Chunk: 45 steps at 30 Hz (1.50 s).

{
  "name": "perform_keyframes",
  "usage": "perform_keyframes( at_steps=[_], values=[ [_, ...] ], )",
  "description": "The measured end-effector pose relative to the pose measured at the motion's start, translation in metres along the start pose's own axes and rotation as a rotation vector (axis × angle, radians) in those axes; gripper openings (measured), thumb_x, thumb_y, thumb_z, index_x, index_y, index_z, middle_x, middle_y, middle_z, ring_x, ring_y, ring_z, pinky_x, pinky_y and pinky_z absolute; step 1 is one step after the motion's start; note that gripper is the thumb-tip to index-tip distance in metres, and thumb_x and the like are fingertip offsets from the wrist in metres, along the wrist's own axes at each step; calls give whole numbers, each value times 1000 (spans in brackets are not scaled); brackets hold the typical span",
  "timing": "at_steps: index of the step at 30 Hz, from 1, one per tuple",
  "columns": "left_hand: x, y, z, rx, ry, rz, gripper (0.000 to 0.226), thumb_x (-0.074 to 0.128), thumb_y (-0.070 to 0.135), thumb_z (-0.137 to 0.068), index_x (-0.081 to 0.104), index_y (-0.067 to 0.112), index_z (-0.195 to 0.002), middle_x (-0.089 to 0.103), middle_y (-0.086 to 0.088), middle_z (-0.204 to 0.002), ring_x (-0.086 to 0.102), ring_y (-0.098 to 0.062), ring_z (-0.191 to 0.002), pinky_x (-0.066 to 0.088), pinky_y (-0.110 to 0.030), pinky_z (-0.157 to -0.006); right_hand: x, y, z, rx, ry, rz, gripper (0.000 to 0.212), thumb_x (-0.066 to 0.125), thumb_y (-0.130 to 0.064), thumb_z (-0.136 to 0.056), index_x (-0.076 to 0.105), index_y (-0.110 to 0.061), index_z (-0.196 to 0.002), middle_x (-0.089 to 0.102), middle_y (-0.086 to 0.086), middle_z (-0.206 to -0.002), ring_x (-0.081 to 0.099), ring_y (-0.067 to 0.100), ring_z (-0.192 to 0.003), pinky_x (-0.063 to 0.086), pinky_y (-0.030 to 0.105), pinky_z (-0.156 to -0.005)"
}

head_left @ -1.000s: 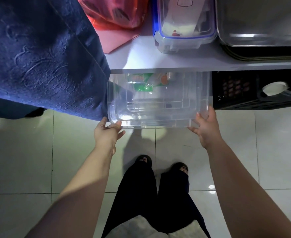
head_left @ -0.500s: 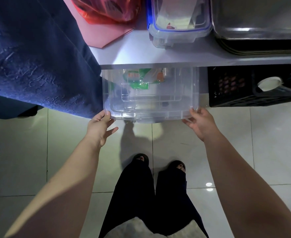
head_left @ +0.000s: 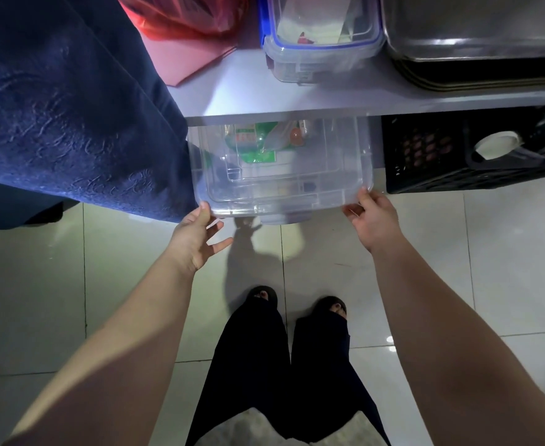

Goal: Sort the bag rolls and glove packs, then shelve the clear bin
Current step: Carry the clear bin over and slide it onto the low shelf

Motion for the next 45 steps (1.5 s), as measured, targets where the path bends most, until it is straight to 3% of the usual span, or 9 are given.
perform_keyframes(
  at_steps=[5,8,11,16,22,29,33,38,45],
  values=[
    [6,-18,8,-44,1,84,48,56,50,-90,55,19,-126,58,-2,-121,54,-19,-115,55,-46,-83,8,21,22,67,25,-4,36,62,-33,-91,51,-12,-119,59,10,-108,61,25,-101,54,42,-89],
    [23,-40,18,-79,55,-53,46,71,45,-81,57,19,-117,62,-5,-110,63,-17,-100,57,-42,-82,25,47,35,92,18,90,48,68,-40,-86,46,-15,-122,54,9,-119,60,22,-103,56,39,-86],
    [30,-24,33,355,295,-430,36,84,35,-69,58,18,-87,58,0,-78,56,-13,-68,50,-31,-71,25,32,54,-301,203,393,70,78,-44,-72,39,-25,-126,45,2,-128,47,12,-111,44,25,-89],
    [79,6,70,1233,240,-1216,38,77,32,-71,62,21,-104,60,-3,-114,48,-26,-111,37,-38,-96,62,7,76,-1026,-6,1146,93,72,-46,-70,28,-13,-144,20,16,-154,11,32,-143,13,41,-117],
    [102,-8,9,1165,226,-2001,97,75,35,-76,16,20,-151,18,-12,-159,14,-36,-145,8,-54,-116,103,24,44,-1299,-111,1907,116,78,-45,-64,8,-19,-152,10,13,-159,8,42,-144,9,58,-116],
    [107,0,14,1468,410,-1773,57,72,20,-80,54,19,-134,53,-15,-137,52,-35,-123,39,-52,-102,100,17,47,-1567,-16,1682,68,70,-25,-72,46,-17,-135,50,17,-140,42,42,-130,34,57,-105],
    [100,2,22,1559,241,-1659,68,73,24,-69,54,11,-133,58,-19,-122,45,-33,-113,31,-49,-100,91,11,50,-1640,-195,1568,60,70,-33,-74,58,-10,-128,60,16,-116,44,32,-115,37,56,-103],
    [109,12,23,1508,282,-1658,58,78,32,-68,62,11,-120,61,-17,-108,41,-30,-98,30,-45,-89,92,8,52,-1618,-176,1521,45,63,-32,-88,60,-8,-126,40,7,-118,43,28,-108,38,51,-101],
    [111,16,22,1425,199,-1544,40,66,37,-81,65,12,-113,61,-12,-100,43,-29,-92,31,-41,-82,100,3,53,-1512,-145,1456,46,79,-29,-71,67,-11,-112,64,11,-100,42,25,-95,33,40,-88]
  ],
)
Point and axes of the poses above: each hand's wrist, its own z-axis away from the middle knuckle, its own x-axis out of the palm, y = z × x, the point moved 7 cm from there along -z, towards the middle knuckle
